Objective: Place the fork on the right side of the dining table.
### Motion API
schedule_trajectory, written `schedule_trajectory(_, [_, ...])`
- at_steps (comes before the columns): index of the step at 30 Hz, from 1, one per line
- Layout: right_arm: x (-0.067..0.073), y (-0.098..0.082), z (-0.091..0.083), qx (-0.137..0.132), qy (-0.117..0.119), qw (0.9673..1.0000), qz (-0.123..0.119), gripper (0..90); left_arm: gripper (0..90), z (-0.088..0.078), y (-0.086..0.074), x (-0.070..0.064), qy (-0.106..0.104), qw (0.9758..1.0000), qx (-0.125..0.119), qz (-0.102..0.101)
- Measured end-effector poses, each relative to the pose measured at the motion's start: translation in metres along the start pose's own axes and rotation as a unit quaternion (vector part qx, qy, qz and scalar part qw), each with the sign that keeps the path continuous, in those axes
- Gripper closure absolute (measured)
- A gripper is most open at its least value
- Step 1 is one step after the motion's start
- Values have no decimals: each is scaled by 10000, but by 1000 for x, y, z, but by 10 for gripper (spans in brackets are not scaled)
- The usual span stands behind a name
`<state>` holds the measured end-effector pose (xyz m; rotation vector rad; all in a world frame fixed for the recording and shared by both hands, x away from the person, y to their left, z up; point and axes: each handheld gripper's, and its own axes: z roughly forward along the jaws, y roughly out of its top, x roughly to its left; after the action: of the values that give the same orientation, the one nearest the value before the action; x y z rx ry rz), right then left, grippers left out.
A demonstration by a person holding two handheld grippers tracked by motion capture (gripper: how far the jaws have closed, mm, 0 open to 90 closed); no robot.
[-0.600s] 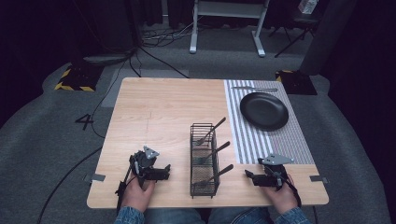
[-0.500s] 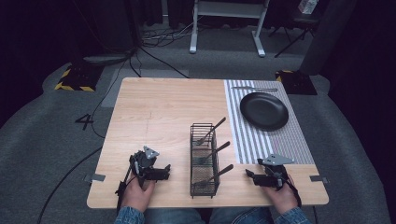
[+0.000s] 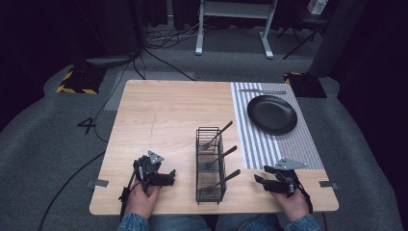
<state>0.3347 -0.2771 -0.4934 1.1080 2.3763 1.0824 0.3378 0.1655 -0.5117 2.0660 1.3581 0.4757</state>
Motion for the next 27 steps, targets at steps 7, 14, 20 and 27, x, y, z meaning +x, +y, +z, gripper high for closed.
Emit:
schedule_trajectory(7, [4,7,-13,-84,146,9999,42,435,2,0,0,0,-1,10000,1,1])
schedule_trajectory(14, [11,16,-29,-157,331,9993,7,440,2,0,0,0,0,10000,1,1])
schedule_trajectory(20, [20,26,-43,-248,524,9983,-91,440,2,0,0,0,0,10000,0,0])
schedule_trajectory(27, [34,38,-57,-314,681,9968,-294,440,2,0,0,0,-1,10000,1,1])
